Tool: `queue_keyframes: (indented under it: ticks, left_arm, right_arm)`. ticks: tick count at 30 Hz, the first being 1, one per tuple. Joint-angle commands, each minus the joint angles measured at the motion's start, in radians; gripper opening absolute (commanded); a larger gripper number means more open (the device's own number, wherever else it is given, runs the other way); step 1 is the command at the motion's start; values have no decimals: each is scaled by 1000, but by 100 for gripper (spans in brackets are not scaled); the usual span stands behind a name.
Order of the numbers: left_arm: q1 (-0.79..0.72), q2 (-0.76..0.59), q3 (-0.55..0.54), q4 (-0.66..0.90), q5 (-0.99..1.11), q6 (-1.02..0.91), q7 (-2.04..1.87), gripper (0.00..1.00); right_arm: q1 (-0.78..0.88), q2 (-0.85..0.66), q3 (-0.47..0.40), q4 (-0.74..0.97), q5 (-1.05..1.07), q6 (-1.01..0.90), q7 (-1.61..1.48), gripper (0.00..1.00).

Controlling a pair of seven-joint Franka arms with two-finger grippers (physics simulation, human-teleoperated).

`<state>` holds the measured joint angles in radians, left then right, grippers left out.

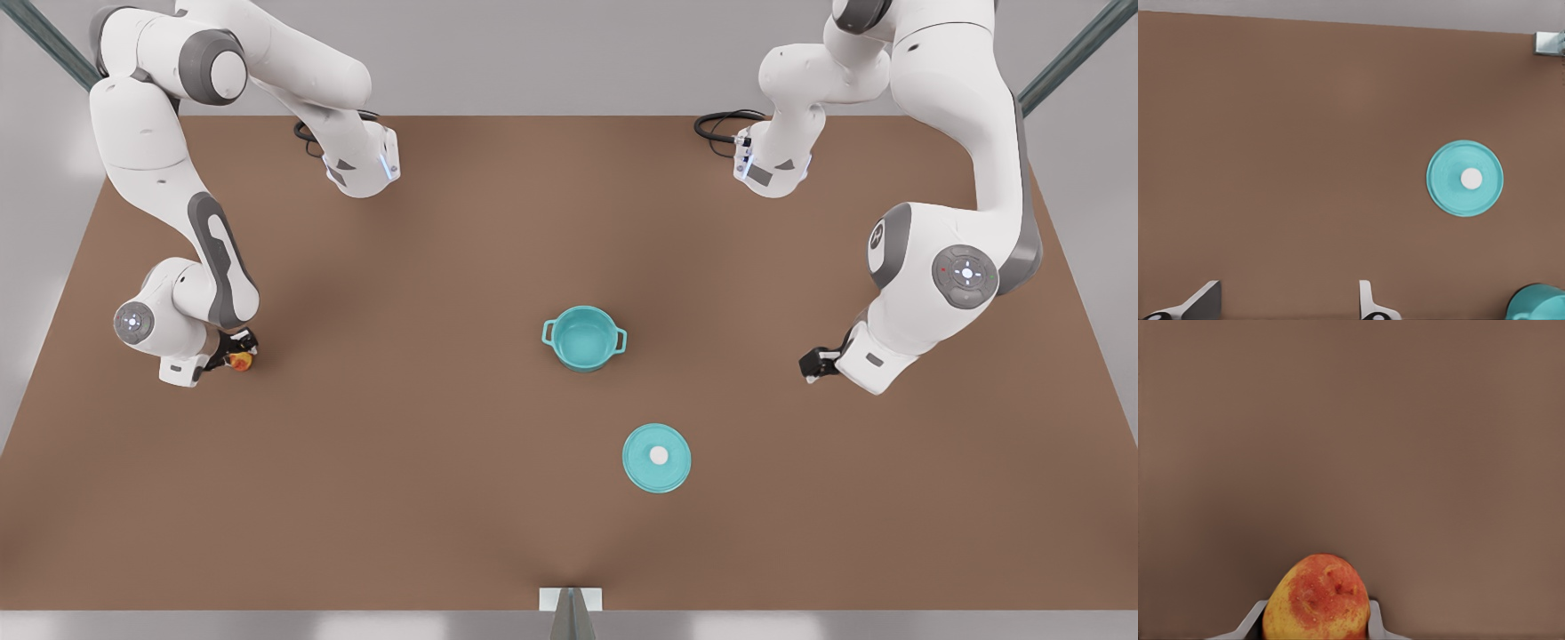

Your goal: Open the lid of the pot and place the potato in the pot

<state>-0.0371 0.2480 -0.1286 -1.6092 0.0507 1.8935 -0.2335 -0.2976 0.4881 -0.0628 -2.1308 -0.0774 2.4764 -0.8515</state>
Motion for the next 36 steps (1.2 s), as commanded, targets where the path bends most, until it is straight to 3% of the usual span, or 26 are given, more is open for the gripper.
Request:
queue_keyframes:
  ticks: [1, 10, 16, 28, 36]
  left_arm:
    - [-1, -1, 0, 0, 3, -1, 148, 100]
    - [-6, -3, -2, -6, 5, -8, 143, 100]
    - [-4, -3, 0, -5, 5, -8, 152, 100]
    - [-3, -3, 0, -5, 6, -8, 152, 100]
    - [-3, -3, -2, -5, 6, -8, 152, 100]
  right_arm:
    - [0, -11, 0, 2, -2, -39, -32, 55]
    - [104, -157, 21, 31, 8, -206, -20, 51]
    - [311, -200, 69, 160, 162, -291, -15, 50]
    - [710, -31, 69, 448, 398, -283, 97, 49]
    - [877, 128, 67, 660, 413, -266, 310, 48]
